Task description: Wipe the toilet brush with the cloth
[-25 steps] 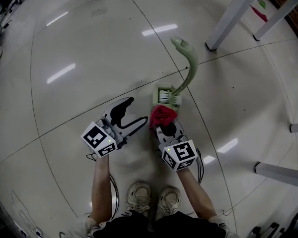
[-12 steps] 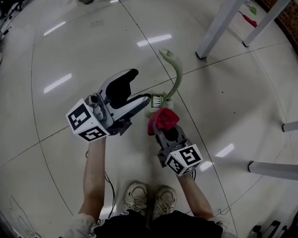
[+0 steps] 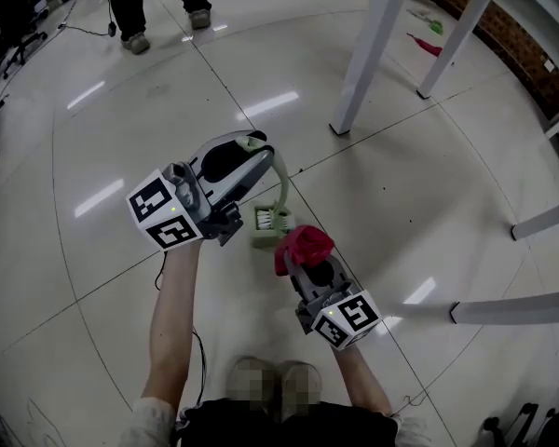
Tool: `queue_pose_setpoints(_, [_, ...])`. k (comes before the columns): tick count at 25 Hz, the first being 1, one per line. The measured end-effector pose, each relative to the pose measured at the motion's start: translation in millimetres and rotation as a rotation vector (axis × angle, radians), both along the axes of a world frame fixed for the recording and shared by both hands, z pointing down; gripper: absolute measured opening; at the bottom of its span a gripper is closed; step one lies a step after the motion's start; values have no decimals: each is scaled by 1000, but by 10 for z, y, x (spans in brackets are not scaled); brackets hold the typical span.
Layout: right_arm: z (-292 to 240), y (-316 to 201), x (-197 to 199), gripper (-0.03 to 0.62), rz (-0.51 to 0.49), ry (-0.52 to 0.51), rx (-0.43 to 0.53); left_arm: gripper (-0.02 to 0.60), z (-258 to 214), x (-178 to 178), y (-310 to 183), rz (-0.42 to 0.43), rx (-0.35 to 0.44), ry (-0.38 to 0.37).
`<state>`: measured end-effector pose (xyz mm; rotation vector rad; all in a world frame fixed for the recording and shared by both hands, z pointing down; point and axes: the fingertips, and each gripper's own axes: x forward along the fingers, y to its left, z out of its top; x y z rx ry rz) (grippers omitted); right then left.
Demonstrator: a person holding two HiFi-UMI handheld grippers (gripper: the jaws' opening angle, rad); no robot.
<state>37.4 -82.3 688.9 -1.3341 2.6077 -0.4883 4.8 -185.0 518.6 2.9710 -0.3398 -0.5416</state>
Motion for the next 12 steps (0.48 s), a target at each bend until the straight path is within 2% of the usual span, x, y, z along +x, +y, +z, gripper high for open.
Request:
queue_pose_setpoints(6, [-438,-187,282,31,48,-15,90,112,-119,37,-31,24,2,24])
queue_pose_setpoints(9, [-1154,-495,525,31,96,-34,103,110,-602,120,-83,30,11,23])
queue_pose_setpoints(12, [-2283,-691,649,31,106,20,109,109,-1472,153,-108,30,-12,-6])
